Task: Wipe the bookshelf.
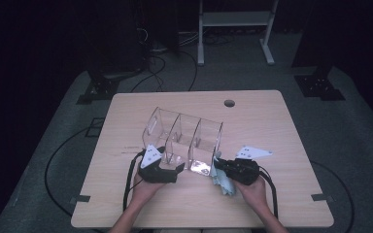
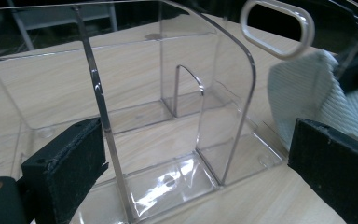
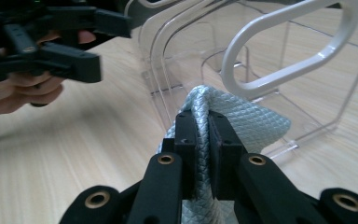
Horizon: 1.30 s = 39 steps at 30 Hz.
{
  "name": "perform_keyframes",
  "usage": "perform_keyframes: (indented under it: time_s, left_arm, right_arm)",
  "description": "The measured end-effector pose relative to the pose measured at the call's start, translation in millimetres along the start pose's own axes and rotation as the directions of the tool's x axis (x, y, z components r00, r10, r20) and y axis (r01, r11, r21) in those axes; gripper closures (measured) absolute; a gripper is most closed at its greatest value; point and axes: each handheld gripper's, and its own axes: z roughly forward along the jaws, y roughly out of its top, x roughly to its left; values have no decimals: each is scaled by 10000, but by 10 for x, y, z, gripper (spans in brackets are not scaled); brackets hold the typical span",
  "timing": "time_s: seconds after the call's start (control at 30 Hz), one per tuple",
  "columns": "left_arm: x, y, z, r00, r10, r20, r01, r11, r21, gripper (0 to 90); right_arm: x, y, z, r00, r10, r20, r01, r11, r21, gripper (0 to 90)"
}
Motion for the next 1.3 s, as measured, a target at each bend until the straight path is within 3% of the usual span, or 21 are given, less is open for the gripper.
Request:
perform_keyframes:
  time_s: [0.2,0.23,0.27,0.33,0.37,0.43,0.77,1.13,1.3]
  left_arm:
    - [-122,7,24,9987,206,457,-208,9998,51,38]
    - [-137,6,24,9938,280,1076,-275,9996,-60,75]
    - [-214,13,49,9872,496,1516,-488,9988,-90,171]
    - [-369,57,106,9814,1404,1306,-1439,9894,181,133]
    - [-396,74,115,9797,1552,1268,-1587,9872,172,103]
    - [-391,104,107,9810,1284,1453,-1294,9916,-23,104]
    - [-292,107,5,9863,948,1352,-930,9955,-191,101]
    - [-87,181,-269,9918,902,908,-853,9947,-569,99]
    - [43,231,-462,9942,950,514,-907,9927,-800,90]
  right_arm:
    - [-131,2,-94,9987,50,508,-50,10000,-10,827]
    - [-154,0,-116,9980,61,628,-60,10000,-9,827]
    - [-172,-1,-127,9980,61,622,-61,10000,6,827]
    - [-183,-3,-131,9980,49,636,-55,9999,99,827]
    - [-183,-2,-134,9973,-2,737,-4,10000,75,827]
    - [-211,-4,-160,9971,219,724,-215,9997,-60,827]
    - [-247,-33,-230,9967,324,750,-320,9995,-66,827]
    - [-171,-61,-228,9982,229,561,-231,9997,32,826]
    - [-144,-55,-212,9987,143,493,-145,9999,39,826]
